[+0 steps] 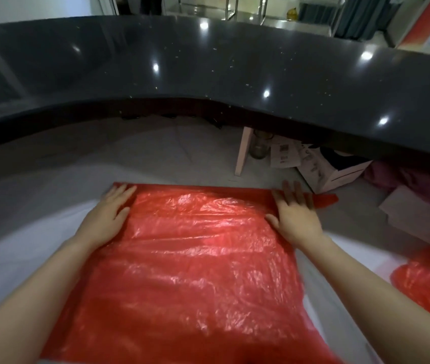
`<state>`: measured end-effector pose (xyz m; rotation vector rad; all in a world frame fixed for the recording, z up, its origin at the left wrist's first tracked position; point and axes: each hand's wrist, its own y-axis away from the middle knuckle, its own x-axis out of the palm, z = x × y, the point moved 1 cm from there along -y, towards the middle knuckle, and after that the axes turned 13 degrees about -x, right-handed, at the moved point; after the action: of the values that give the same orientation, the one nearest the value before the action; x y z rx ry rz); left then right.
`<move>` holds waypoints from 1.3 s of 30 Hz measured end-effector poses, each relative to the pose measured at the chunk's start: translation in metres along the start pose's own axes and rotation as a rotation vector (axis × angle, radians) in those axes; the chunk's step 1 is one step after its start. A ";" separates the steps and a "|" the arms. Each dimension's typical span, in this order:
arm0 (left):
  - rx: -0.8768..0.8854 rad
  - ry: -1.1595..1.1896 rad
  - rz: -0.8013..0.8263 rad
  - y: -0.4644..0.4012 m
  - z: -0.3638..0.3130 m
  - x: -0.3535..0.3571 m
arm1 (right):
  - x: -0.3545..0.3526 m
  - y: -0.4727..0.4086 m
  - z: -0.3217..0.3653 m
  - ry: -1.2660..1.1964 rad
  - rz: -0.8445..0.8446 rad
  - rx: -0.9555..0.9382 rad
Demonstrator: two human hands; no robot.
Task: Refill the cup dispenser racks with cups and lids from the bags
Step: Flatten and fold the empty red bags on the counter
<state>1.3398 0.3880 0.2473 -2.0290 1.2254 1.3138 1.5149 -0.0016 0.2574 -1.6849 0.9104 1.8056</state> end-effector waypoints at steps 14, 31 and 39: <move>-0.103 0.025 -0.096 0.093 0.015 0.027 | 0.040 0.034 0.108 -0.186 0.019 -0.159; -0.146 -0.346 0.086 0.092 0.012 0.033 | 0.041 0.042 0.061 -0.095 0.028 -0.181; -0.221 -0.338 0.086 0.114 0.009 0.030 | 0.038 0.050 0.034 -0.066 0.050 -0.217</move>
<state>1.2428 0.3222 0.2290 -1.8078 1.0596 1.8163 1.4513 -0.0118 0.2271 -1.7325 0.7581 2.0432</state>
